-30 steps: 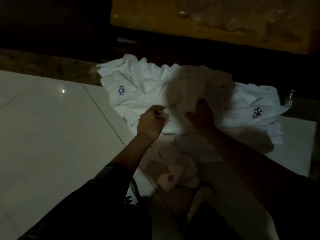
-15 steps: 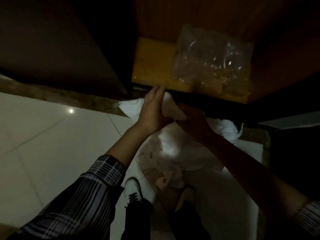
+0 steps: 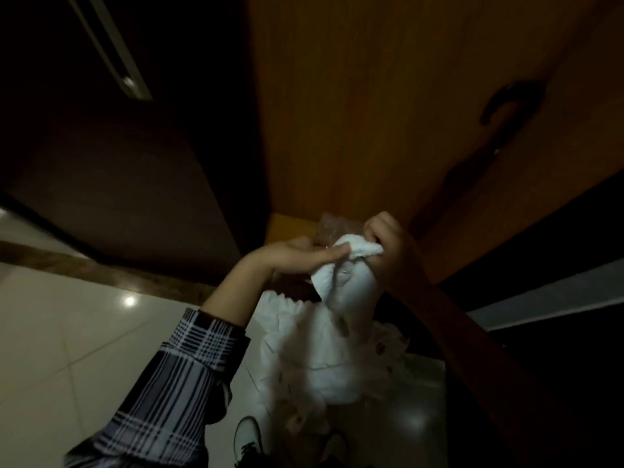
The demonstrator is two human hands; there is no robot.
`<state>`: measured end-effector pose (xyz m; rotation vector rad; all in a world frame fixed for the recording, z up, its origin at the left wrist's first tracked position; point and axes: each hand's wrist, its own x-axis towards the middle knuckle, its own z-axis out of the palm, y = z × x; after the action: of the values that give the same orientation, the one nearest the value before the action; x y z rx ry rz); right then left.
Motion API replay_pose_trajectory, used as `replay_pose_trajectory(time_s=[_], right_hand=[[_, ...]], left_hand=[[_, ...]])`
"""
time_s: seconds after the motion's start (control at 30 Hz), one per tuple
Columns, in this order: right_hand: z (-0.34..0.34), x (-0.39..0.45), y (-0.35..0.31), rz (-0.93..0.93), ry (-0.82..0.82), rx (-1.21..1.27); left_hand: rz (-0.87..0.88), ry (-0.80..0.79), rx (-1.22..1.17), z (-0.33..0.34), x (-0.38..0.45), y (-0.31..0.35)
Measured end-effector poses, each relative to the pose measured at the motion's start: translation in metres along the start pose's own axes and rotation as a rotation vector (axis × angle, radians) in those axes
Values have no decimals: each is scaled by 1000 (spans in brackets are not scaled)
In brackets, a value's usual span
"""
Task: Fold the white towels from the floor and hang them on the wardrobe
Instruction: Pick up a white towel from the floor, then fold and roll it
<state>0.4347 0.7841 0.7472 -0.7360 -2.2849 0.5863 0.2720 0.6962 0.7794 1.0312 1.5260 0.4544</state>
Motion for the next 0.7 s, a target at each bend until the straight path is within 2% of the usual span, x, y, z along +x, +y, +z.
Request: replay_pose_trajectory(time_s=[0.1,0.17,0.23,0.3,0.4,0.47,0.6,0.7], right_hand=[[-37,11,-34,-23,63,43],[-55,18,-54,-70,105,29],[-71,24,-73,-149,137,17],[-82,26,-88,-248,132,-23],[-88,24,-102,-286,108,-67],[-88,20,-110,-225,74,-38],[-83,11,-131,75,-110,139],[-73,10,-146,69,-224,131]], left_hand=[[-2,101,-342,3,-26,36],[-12,95,-629,6,-40,53],[-5,119,-773,6,-53,64],[27,116,-796,5,-69,74],[66,188,-641,1,-92,86],[67,282,-469,-7,-105,89],[119,393,160,-24,-129,95],[127,480,525,-28,-141,100]])
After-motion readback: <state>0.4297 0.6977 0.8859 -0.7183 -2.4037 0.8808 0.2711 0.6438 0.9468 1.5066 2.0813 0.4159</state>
